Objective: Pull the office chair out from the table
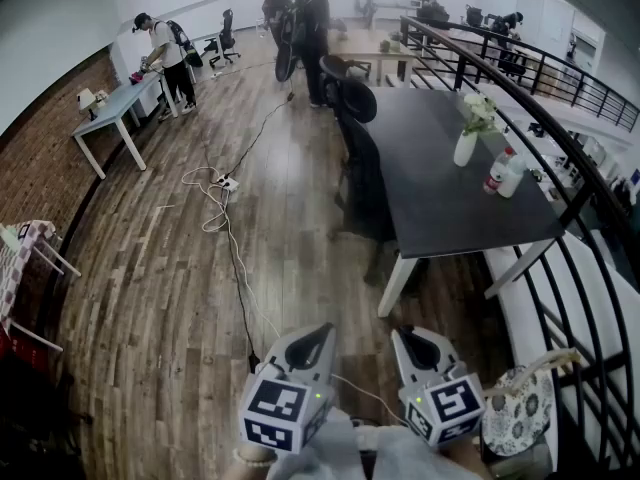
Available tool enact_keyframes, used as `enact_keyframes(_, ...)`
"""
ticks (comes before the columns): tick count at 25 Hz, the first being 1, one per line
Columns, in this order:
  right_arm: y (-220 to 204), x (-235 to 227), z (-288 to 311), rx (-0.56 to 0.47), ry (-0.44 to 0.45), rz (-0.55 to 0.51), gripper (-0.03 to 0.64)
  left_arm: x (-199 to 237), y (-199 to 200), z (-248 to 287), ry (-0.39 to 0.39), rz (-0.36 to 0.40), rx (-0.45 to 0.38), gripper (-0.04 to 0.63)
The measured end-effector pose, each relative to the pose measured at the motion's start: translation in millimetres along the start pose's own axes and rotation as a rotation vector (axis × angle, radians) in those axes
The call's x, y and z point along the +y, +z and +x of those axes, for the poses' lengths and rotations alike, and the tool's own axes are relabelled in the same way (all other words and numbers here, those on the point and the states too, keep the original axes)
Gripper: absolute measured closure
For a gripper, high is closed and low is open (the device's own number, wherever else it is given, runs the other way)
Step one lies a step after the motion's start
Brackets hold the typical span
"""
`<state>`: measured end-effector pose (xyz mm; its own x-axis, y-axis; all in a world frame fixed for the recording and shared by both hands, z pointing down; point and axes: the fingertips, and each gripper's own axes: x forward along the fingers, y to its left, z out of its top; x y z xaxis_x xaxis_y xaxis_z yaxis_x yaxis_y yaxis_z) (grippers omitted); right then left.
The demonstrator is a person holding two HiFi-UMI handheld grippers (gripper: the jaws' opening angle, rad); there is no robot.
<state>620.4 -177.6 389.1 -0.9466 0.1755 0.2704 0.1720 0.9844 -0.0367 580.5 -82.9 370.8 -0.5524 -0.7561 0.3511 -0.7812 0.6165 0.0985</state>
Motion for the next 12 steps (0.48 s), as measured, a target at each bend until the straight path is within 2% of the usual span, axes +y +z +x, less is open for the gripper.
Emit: enact_keyframes(12, 12.4, 19.3, 36.4, 0.008, -0.006, 0.017, 0.614, 43.1, 2.2, -7.6, 0.000, -0.017, 0.016, 0.588)
